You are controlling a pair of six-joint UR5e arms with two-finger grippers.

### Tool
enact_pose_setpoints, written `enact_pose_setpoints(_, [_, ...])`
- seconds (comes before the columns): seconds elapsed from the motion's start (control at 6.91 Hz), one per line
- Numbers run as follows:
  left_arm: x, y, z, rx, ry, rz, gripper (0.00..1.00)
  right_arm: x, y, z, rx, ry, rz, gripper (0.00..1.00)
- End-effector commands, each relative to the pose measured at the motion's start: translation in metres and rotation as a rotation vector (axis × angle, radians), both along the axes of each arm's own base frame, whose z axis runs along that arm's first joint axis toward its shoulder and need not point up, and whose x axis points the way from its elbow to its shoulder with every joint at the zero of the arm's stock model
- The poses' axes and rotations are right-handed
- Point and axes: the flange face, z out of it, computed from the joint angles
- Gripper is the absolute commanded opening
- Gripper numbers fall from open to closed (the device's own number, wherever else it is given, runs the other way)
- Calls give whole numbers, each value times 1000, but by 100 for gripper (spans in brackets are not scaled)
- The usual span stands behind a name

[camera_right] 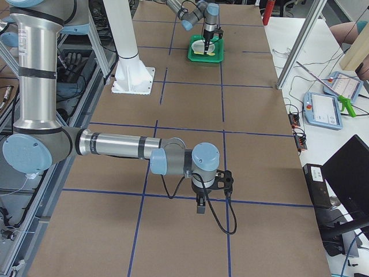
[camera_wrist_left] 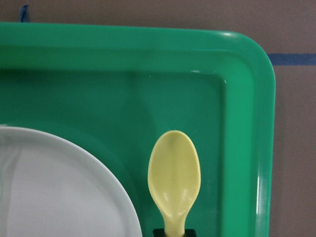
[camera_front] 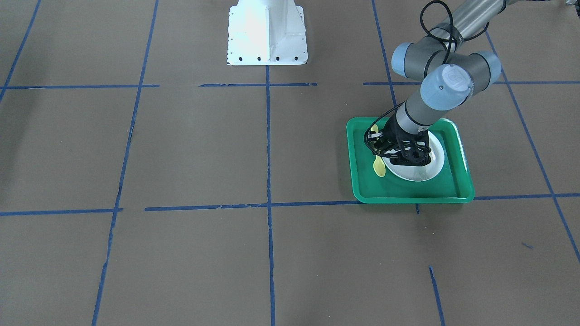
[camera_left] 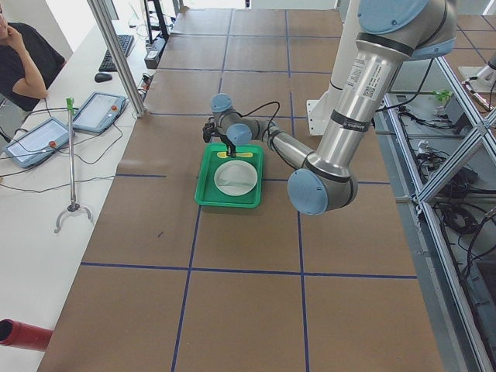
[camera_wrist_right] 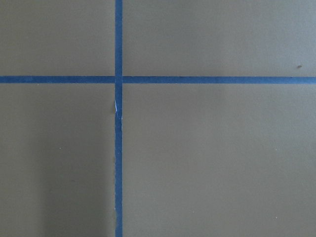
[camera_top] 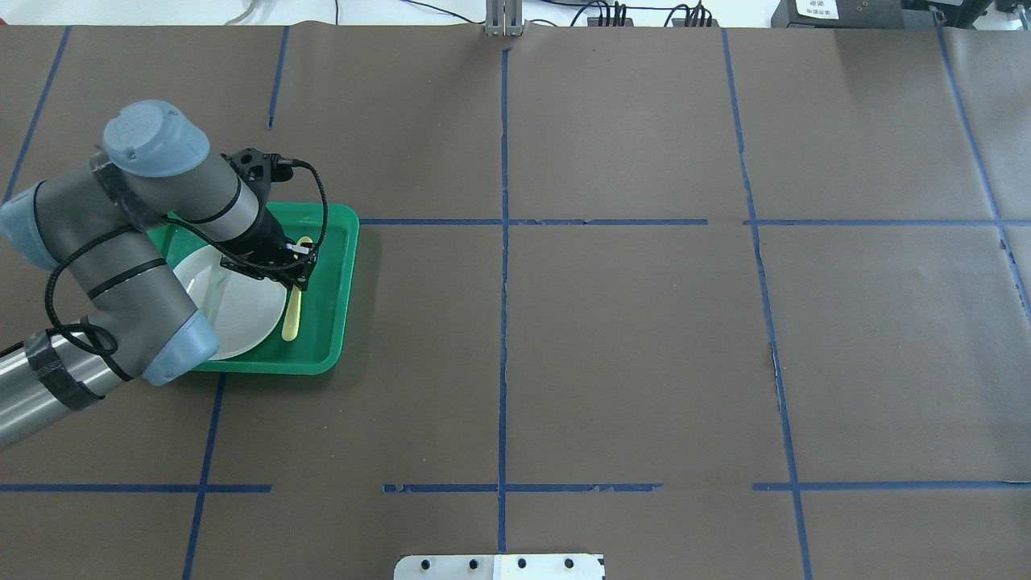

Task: Place spoon
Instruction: 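Carry the yellow spoon off the plate and set it on the tray beside the plate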

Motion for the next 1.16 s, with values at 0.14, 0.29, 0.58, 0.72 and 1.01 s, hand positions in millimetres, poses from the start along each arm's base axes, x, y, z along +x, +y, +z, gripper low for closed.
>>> enact_pose_setpoints(0.14, [10, -1, 1, -3, -3, 8, 0, 0, 0, 0, 0, 0, 0, 100])
enact_pose_setpoints(0.29, [12, -3, 4, -8, -8, 8, 19, 0, 0, 0, 0, 0, 0, 100])
enact_pose_setpoints(0.58, [12, -3, 4, 7, -7, 17, 61, 0, 0, 0, 0, 0, 0, 100])
enact_pose_setpoints(0.72, [11, -2, 3, 12, -2, 18, 78, 0, 0, 0, 0, 0, 0, 100])
enact_pose_setpoints(1.01, [-58, -49, 0, 46, 10, -81, 82, 0, 0, 0, 0, 2, 0, 100])
